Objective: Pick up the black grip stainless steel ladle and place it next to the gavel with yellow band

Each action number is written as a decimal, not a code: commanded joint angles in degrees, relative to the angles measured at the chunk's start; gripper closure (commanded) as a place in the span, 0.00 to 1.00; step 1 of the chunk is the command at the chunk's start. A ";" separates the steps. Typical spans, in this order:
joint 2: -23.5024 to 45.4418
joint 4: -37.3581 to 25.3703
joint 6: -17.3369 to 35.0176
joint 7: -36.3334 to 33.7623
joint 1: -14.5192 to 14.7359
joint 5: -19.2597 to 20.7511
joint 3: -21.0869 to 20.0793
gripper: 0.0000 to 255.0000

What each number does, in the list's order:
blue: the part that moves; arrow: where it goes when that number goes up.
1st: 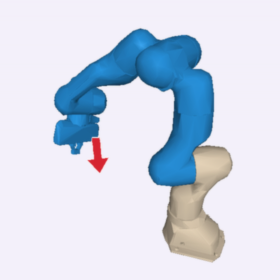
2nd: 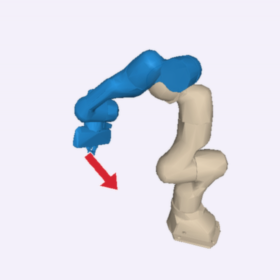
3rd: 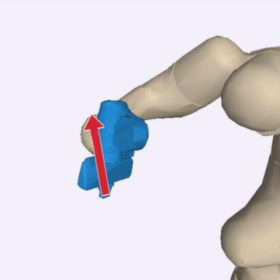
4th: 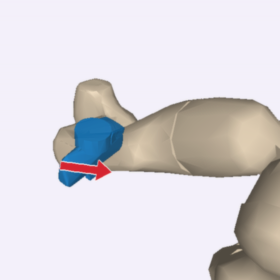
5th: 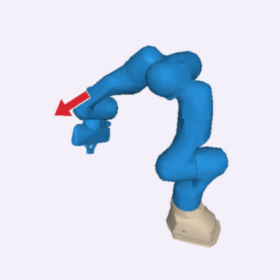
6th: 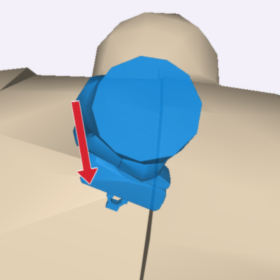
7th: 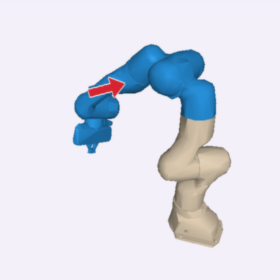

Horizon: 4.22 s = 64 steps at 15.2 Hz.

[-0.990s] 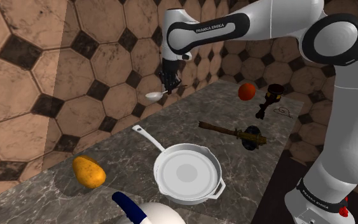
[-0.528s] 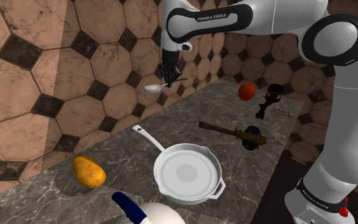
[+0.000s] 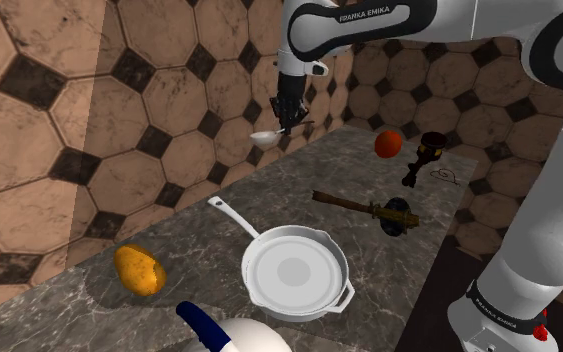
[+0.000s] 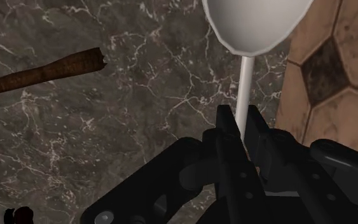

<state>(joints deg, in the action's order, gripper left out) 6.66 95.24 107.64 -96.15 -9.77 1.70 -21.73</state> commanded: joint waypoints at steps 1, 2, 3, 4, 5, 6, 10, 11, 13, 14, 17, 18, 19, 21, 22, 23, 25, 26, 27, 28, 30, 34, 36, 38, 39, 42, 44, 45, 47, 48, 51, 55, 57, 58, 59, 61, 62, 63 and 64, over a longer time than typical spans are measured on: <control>-4.78 5.71 1.23 2.16 -1.32 -2.07 0.54 1.00; -7.06 8.30 1.67 3.41 -1.90 -3.05 0.99 1.00; -9.30 10.78 2.03 4.67 -2.40 -3.99 1.50 1.00; -11.49 13.17 2.30 5.94 -2.82 -4.86 2.07 1.00; -13.64 15.46 2.50 7.21 -3.19 -5.67 2.69 1.00; -15.75 17.66 2.64 8.47 -3.49 -6.41 3.37 1.00; -23.82 25.71 2.54 13.40 -4.40 -8.62 6.37 1.00; -25.75 27.54 2.38 14.59 -4.57 -8.98 7.19 1.00; -29.54 31.01 1.91 16.91 -4.91 -9.46 8.89 1.00; -31.39 32.65 1.60 18.05 -5.07 -9.58 9.77 1.00; -36.79 37.19 0.43 21.38 -5.66 -9.52 12.50 1.00; -38.55 38.58 -0.04 22.47 -5.89 -9.36 13.44 1.00; -40.27 39.90 -0.54 23.56 -6.14 -9.13 14.40 1.00; -43.58 42.32 -1.63 25.68 -6.72 -8.49 16.31 1.00; -43.59 43.10 -0.87 25.73 -6.69 -8.53 16.28 1.00; -43.60 43.87 -0.10 25.77 -6.67 -8.58 16.24 1.00; -43.56 45.38 1.44 25.87 -6.63 -8.68 16.15 1.00; -43.52 46.12 2.22 25.92 -6.61 -8.73 16.11 1.00; -43.47 46.86 3.01 25.97 -6.59 -8.79 16.06 1.00; -43.40 47.58 3.80 26.02 -6.57 -8.84 16.02 1.00; -43.22 49.00 5.39 26.12 -6.53 -8.96 15.93 1.00; -42.67 51.72 8.66 26.32 -6.44 -9.19 15.74 1.00; -42.30 53.02 10.33 26.42 -6.39 -9.32 15.64 1.00; -41.86 54.28 12.03 26.53 -6.35 -9.45 15.54 1.00; -41.61 54.89 12.89 26.58 -6.32 -9.52 15.49 1.00; -40.76 56.67 15.52 26.74 -6.25 -9.73 15.33 1.00; -40.09 57.80 17.31 26.86 -6.19 -9.88 15.23 1.00; -39.73 58.35 18.22 26.91 -6.17 -9.95 15.18 1.00; -38.94 59.41 20.06 27.03 -6.11 -10.10 15.08 1.00; -38.52 59.92 21.00 27.09 -6.08 -10.18 15.02 1.00; -37.12 61.39 23.86 27.28 -5.99 -10.42 14.87 1.00; -36.42 62.01 25.18 27.37 -5.95 -10.54 14.81 1.00; -36.41 62.01 25.18 27.37 -5.95 -10.54 14.81 1.00; -36.41 62.01 25.18 27.37 -5.95 -10.54 14.81 1.00; -36.41 62.01 25.18 27.37 -5.95 -10.54 14.80 1.00; -36.42 62.01 25.17 27.35 -5.94 -10.55 14.79 0.00; -36.40 62.01 25.19 27.37 -5.95 -10.54 14.80 0.00; -36.39 61.99 25.18 27.35 -5.95 -10.54 14.79 0.00; -36.40 61.99 25.18 27.35 -5.94 -10.54 14.79 0.00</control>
<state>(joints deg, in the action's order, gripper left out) -29.74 157.22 132.83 -68.80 -15.71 -8.85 -6.95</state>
